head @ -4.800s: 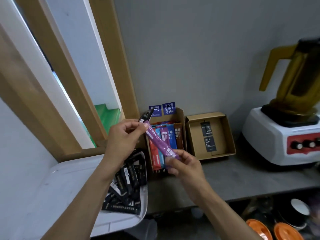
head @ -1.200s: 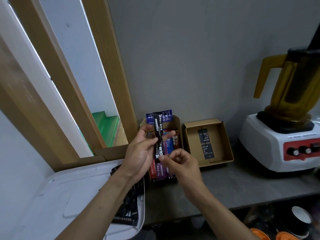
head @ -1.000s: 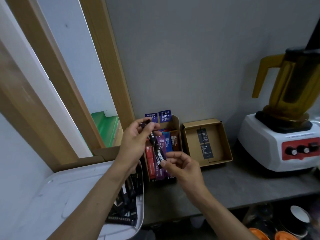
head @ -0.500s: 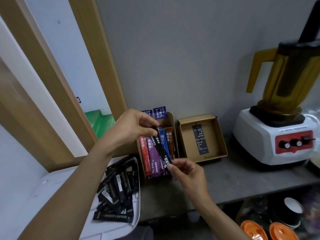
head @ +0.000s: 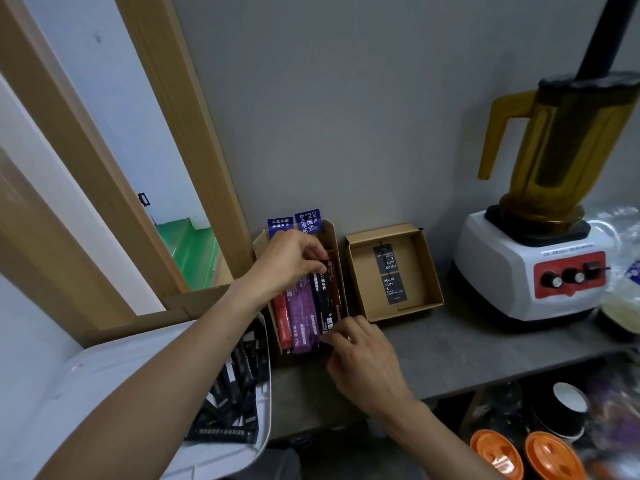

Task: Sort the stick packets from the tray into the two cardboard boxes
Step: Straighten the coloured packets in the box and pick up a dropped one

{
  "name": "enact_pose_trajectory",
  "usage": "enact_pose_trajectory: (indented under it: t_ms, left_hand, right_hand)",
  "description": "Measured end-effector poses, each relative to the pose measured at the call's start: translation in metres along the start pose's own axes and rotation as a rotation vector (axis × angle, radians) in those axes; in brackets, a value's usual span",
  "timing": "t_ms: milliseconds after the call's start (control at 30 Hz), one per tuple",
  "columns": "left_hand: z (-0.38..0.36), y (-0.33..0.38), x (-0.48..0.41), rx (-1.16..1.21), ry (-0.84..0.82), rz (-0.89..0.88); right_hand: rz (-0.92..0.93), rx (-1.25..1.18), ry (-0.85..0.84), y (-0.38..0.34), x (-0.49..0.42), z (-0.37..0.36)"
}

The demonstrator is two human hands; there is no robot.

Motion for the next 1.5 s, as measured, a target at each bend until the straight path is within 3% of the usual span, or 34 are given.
enact_pose_trajectory:
  t_ms: [400,600,1033,1500]
  left_hand:
    - [-0.009,-0.002,0.007,-0.147,0.112,-0.091]
    - [-0.011,-0.005,0.009,-0.285,0.155,-0.113]
    - [-0.017,-0.01,0.005,-0.331,0.224,-0.144]
    - [-0.017,-0.011,0.009,-0.411,0.182,-0.15]
  right_hand:
    - [-0.041,0.068,-0.066,0.0,-0.006,-0.017]
    - [-0.082,0.034,-0.036,-0.003,-0.006,-0.017]
    - [-0.084,0.004,0.009,-0.002,-0.008,-0.013]
    - [-0.079,-0.026,0.018,-0.002,-0.01,-0.01]
Point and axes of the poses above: each hand's wrist, its own x-axis away from the middle knuckle, its own z-axis out of the back of the hand, y = z × x, the point moved 1 cm from there along -x, towards the middle knuckle, and after that the axes turned 10 degrees about -y, right-handed, at the moved point
